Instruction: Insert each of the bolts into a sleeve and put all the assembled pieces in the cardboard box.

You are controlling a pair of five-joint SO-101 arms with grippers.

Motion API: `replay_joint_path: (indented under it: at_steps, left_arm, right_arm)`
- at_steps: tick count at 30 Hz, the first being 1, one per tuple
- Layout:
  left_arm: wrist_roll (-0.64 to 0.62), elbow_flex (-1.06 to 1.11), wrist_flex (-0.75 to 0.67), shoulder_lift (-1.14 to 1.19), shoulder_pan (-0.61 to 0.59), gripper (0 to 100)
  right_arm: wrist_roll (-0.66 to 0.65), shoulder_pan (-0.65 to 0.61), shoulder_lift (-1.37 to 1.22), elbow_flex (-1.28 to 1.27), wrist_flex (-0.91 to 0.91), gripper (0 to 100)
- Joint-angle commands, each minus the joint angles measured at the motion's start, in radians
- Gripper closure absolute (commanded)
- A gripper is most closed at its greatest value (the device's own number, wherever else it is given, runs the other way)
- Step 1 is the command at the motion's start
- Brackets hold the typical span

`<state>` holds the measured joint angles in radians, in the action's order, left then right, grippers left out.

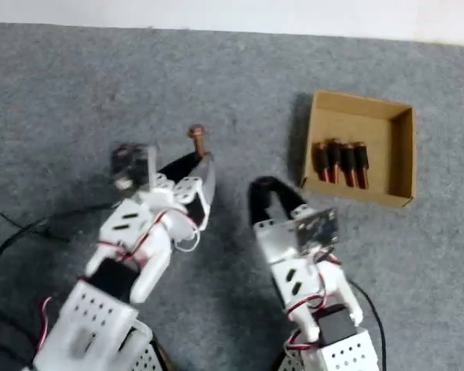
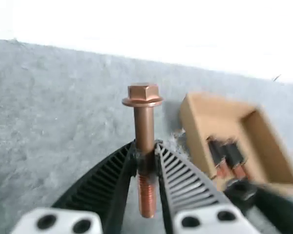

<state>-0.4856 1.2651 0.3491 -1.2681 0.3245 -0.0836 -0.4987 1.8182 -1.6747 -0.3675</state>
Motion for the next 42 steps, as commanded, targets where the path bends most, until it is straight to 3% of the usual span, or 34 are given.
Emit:
replay_joint_path:
  at_steps: [1,8,13,18,24,37,42]
  left_arm:
    - [-0.041,0.038,-0.028,-0.223,-0.010,100]
    - [-0.038,0.156,-0.031,-0.585,-0.005,100]
    - [-0.040,0.154,-0.031,-0.529,0.027,100]
    - [-0.034,0.208,-0.029,-0.532,0.196,100]
    - [0.097,0.209,-0.031,-0.533,0.236,100]
    - [0.091,0.223,-0.031,-0.533,0.147,100]
    - [0.011,0.223,-0.031,-0.532,0.116,100]
  right_arm:
    - [0.000,-0.122,0.008,-0.113,0.048,99.3]
    - [0.006,-0.189,0.008,-0.113,0.104,99.3]
    - [0.003,-0.191,0.008,-0.113,0.157,99.3]
    - [0.005,-0.188,0.013,-0.113,0.094,99.3]
    - [0.000,-0.185,0.018,-0.113,0.071,99.3]
    - [0.000,-0.186,0.010,-0.113,0.070,99.3]
    - [0.000,-0.186,0.010,-0.113,0.070,99.3]
